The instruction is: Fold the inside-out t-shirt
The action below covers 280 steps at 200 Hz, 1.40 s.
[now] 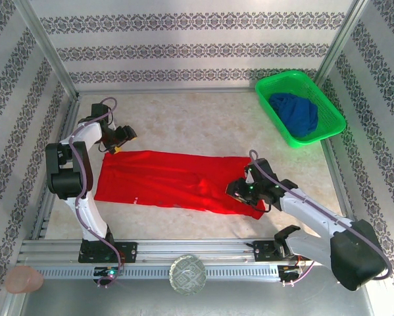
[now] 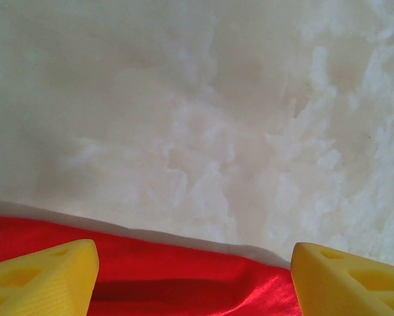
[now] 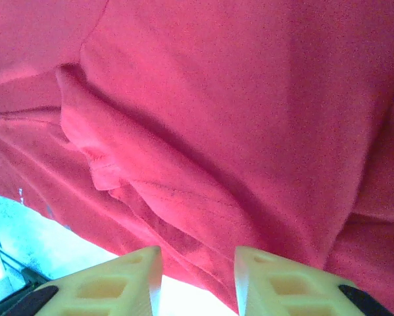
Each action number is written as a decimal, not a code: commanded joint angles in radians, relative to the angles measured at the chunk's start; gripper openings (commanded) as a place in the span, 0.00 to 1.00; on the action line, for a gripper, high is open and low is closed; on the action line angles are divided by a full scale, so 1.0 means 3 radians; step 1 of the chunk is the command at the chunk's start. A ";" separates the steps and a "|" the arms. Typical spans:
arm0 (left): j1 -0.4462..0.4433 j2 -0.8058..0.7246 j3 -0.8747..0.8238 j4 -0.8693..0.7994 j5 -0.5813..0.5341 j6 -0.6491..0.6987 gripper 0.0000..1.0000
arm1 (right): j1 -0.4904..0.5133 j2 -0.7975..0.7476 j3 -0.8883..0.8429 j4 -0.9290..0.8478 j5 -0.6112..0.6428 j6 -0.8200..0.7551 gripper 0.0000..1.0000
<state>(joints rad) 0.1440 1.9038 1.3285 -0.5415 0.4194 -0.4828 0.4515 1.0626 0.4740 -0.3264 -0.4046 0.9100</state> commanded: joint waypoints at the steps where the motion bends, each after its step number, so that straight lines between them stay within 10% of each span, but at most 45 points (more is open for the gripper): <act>1: -0.0009 0.0041 0.0051 -0.0118 -0.0048 0.0070 0.77 | -0.0030 0.0056 0.0056 -0.0157 0.0163 -0.0083 0.37; 112: -0.0002 0.0001 0.0090 -0.0122 -0.0029 0.0058 0.77 | 0.0596 0.0546 0.0276 -0.0148 -0.0160 -0.0225 0.35; 149: -0.0004 -0.0140 0.0173 -0.0188 0.0099 0.0022 0.77 | 0.0131 0.0245 0.0409 -0.0365 -0.0043 -0.0392 0.53; 219: 0.0011 -0.0292 -0.0284 -0.0153 -0.0001 0.0152 0.78 | -0.0062 0.1123 0.0638 0.0457 0.0241 -0.0125 0.51; 280: 0.0004 0.0050 -0.0295 -0.0001 -0.0018 0.0336 0.78 | -0.0410 0.1403 0.0573 0.0033 0.0907 -0.0026 0.49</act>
<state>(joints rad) 0.1455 1.8896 1.2320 -0.5625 0.4141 -0.4339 0.4007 1.4712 0.6483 -0.2180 -0.2924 0.8925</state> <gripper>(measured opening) 0.779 0.492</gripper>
